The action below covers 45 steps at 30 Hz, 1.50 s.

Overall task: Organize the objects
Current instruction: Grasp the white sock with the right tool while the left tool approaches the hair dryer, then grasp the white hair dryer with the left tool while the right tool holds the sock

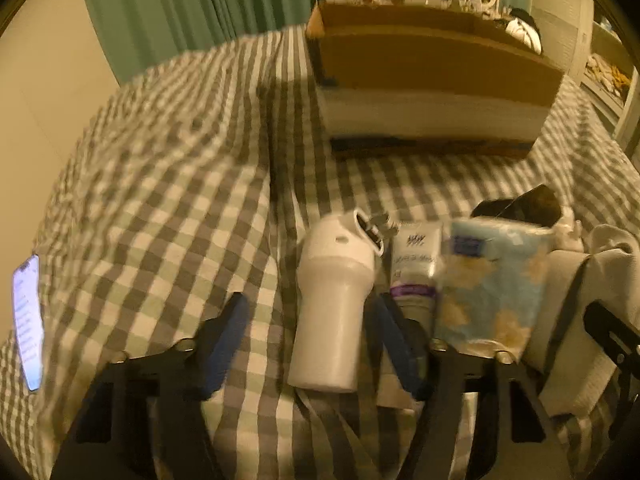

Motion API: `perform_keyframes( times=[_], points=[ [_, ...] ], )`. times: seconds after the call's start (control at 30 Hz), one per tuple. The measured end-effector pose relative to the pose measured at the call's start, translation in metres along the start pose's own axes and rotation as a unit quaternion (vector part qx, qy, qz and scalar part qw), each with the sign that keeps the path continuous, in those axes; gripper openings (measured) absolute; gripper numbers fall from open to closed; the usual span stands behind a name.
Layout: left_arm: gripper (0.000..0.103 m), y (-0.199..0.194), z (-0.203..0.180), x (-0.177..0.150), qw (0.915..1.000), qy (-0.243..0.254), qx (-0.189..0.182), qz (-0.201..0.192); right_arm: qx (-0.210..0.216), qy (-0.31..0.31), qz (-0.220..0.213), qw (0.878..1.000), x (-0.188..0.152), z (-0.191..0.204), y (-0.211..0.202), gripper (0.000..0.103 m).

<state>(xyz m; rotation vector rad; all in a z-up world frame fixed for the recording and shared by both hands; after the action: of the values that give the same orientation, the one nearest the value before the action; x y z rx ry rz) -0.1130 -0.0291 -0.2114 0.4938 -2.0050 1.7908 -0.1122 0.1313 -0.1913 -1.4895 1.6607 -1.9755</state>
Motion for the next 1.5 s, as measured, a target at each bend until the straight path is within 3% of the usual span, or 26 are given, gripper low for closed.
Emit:
perform_keyframes(
  times=[0.17, 0.37, 0.67, 0.73, 0.77, 0.97, 1.1, 1.33, 1.5],
  points=[
    [0.034, 0.011, -0.004, -0.006, 0.9998, -0.006, -0.02, 0.008, -0.006, -0.002, 0.007, 1.0, 0.0, 0.001, 0.006, 0.08],
    [0.033, -0.003, -0.01, -0.014, 0.9995, -0.01, -0.028, -0.007, -0.01, -0.002, -0.008, 1.0, 0.0, 0.0, -0.004, 0.073],
    [0.03, -0.055, -0.014, -0.015, 0.9984, -0.007, -0.026, -0.051, 0.011, 0.004, -0.056, 0.998, 0.005, -0.001, -0.041, 0.066],
    [0.02, -0.068, -0.01, -0.006, 0.9974, -0.009, -0.022, -0.067, 0.01, 0.005, -0.067, 0.998, 0.006, -0.003, -0.051, 0.065],
    [0.006, -0.074, -0.012, -0.005, 0.997, -0.007, -0.023, -0.073, 0.012, 0.007, -0.072, 0.997, 0.007, -0.004, -0.055, 0.065],
    [0.004, -0.101, -0.011, 0.007, 0.9946, -0.003, -0.024, -0.101, 0.02, 0.014, -0.096, 0.995, 0.01, -0.007, -0.084, 0.065],
    [0.004, -0.096, -0.007, 0.004, 0.9947, -0.014, -0.049, -0.09, 0.021, 0.016, -0.105, 0.994, 0.01, -0.01, -0.095, 0.065],
    [0.012, -0.065, -0.007, -0.002, 0.9975, -0.006, -0.036, -0.06, 0.029, 0.02, -0.1, 0.994, 0.007, -0.015, -0.089, 0.065],
    [0.044, -0.035, -0.007, -0.006, 0.9991, -0.001, -0.031, -0.029, 0.039, 0.02, -0.087, 0.995, 0.008, -0.015, -0.071, 0.065]
  ],
)
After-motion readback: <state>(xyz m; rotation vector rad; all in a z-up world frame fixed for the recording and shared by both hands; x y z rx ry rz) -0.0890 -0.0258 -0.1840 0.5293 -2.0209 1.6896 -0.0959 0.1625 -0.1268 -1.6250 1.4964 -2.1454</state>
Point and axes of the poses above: each gripper's, at about its wrist camera, not at the fingertips, and y roughly the way its jaws point, z to its left, x to its top, the point moved 6 cm from there along y, roughly the way its jaws point, and after that the axes turned 14 degrees about -x, right-handed, at the moved point
